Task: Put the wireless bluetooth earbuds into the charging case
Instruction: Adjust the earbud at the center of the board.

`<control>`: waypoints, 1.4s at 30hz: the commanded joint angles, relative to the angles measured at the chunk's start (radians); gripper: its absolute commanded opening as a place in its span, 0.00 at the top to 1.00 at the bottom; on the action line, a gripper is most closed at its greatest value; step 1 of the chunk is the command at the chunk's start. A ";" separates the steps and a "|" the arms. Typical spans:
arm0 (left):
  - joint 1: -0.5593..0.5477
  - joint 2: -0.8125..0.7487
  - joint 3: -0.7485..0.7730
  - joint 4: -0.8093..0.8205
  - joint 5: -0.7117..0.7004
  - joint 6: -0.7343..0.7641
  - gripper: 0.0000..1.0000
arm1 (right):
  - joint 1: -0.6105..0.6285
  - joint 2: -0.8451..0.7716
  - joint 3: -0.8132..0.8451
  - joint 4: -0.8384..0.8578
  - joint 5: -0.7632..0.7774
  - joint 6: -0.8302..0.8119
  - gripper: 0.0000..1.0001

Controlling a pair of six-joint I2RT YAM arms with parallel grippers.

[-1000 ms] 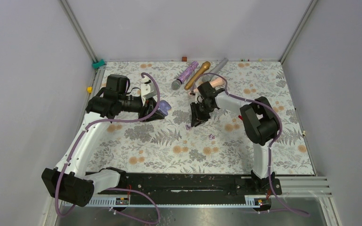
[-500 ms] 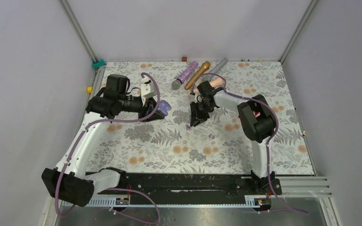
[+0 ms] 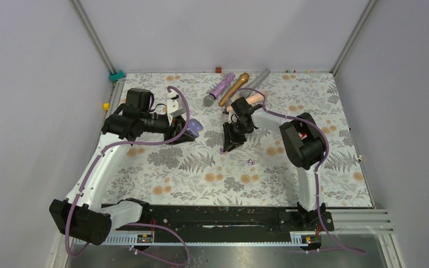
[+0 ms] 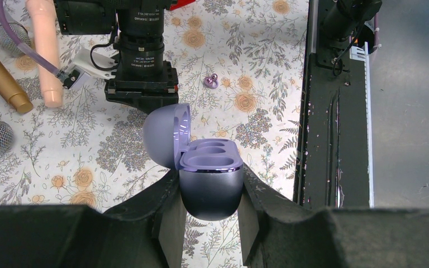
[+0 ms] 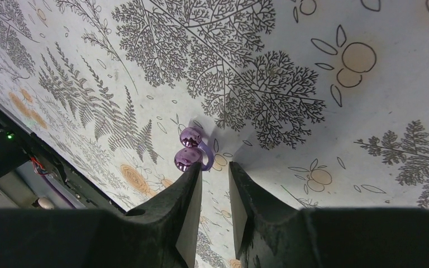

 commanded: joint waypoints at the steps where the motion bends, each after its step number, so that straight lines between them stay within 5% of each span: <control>1: 0.005 -0.026 -0.005 0.040 0.010 0.019 1.00 | 0.012 0.033 0.027 -0.030 -0.007 0.012 0.68; 17: 0.007 -0.026 -0.005 0.040 0.008 0.023 1.00 | 0.012 0.085 0.067 0.022 -0.152 0.103 0.68; 26: 0.006 -0.029 -0.005 0.040 0.004 0.023 1.00 | 0.011 0.115 0.075 0.104 -0.246 0.197 0.76; 42: 0.006 -0.031 -0.004 0.039 0.004 0.021 1.00 | 0.011 0.123 0.176 0.117 -0.248 0.175 0.74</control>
